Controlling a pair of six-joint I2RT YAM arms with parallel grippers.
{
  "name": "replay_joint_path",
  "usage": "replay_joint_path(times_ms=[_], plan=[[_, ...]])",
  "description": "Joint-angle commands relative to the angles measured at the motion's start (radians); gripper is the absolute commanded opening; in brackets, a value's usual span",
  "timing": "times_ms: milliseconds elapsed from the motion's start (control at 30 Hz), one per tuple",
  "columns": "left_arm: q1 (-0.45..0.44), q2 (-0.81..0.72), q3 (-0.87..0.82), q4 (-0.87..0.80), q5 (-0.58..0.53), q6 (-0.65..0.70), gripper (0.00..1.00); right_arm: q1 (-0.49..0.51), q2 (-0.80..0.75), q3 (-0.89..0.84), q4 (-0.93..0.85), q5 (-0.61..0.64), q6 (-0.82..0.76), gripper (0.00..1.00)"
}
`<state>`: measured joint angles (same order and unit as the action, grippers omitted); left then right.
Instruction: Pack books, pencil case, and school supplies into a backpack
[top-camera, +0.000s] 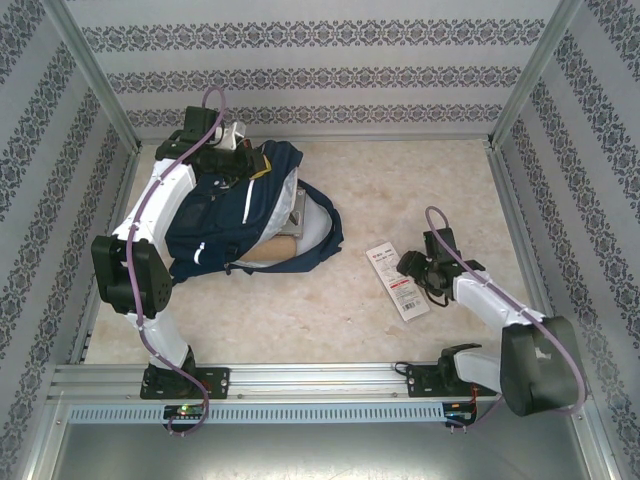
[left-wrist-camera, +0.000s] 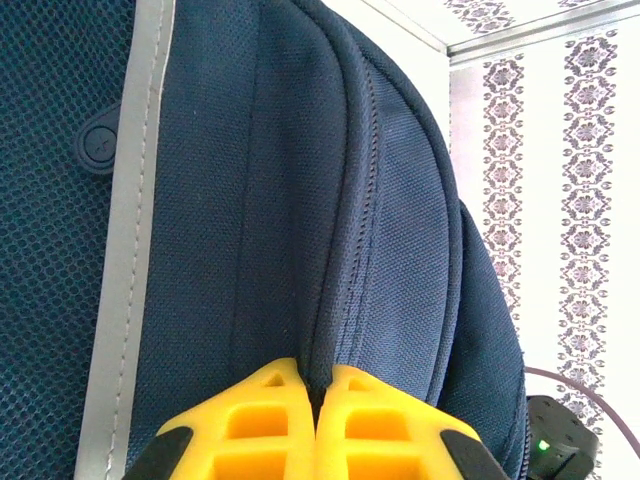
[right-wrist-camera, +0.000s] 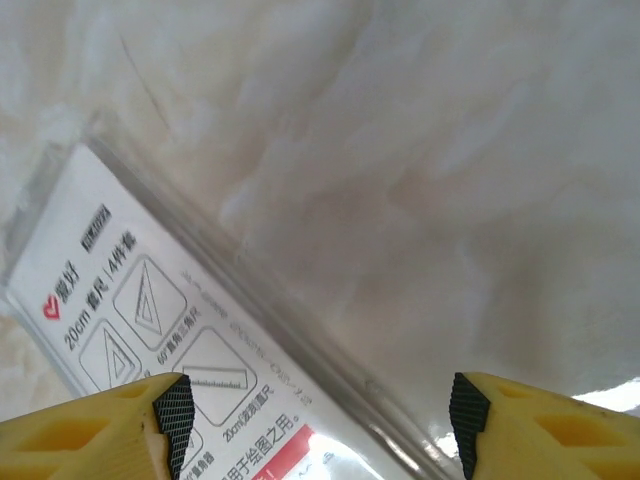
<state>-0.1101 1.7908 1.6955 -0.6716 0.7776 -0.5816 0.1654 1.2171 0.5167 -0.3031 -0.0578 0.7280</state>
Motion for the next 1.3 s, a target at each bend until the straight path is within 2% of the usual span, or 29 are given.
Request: replay_joint_path(times_ms=[0,100,200,267,300,367,500,633,800,1067,1267], plan=[[-0.017,-0.026,-0.019,0.003,0.033,0.03,0.0,-0.001,0.06,0.009,-0.004,-0.098,0.007,0.7],[-0.031,-0.02,-0.058,-0.013,-0.024,0.054,0.0,0.04,0.075,0.032,-0.025,-0.105,0.012,0.66],[-0.047,-0.022,-0.081,-0.026,-0.047,0.066,0.18,0.088,0.071,0.035,0.01,-0.154,0.046,0.61],[-0.057,-0.033,-0.086,-0.037,-0.075,0.076,0.2,0.131,0.08,0.046,0.025,-0.172,0.074,0.61],[-0.062,-0.041,-0.085,-0.046,-0.089,0.079,0.25,0.148,0.089,0.051,0.032,-0.18,0.087,0.62],[-0.071,-0.059,-0.08,-0.062,-0.124,0.083,0.39,0.193,0.113,0.068,0.046,-0.192,0.113,0.61],[-0.099,-0.102,-0.091,-0.072,-0.183,0.079,0.41,0.264,0.131,0.106,0.043,-0.184,0.151,0.59],[-0.15,-0.155,-0.169,-0.011,-0.172,0.027,0.39,0.293,0.111,0.124,0.02,-0.169,0.174,0.57],[-0.288,-0.209,-0.311,0.074,-0.215,-0.07,0.34,0.287,0.107,0.156,-0.047,-0.141,0.108,0.61],[-0.519,-0.229,-0.527,0.265,-0.386,-0.315,0.07,0.173,0.166,0.149,-0.034,-0.269,-0.014,0.6],[-0.64,-0.154,-0.616,0.445,-0.412,-0.463,0.0,0.16,0.181,0.141,-0.035,-0.319,-0.056,0.59]])
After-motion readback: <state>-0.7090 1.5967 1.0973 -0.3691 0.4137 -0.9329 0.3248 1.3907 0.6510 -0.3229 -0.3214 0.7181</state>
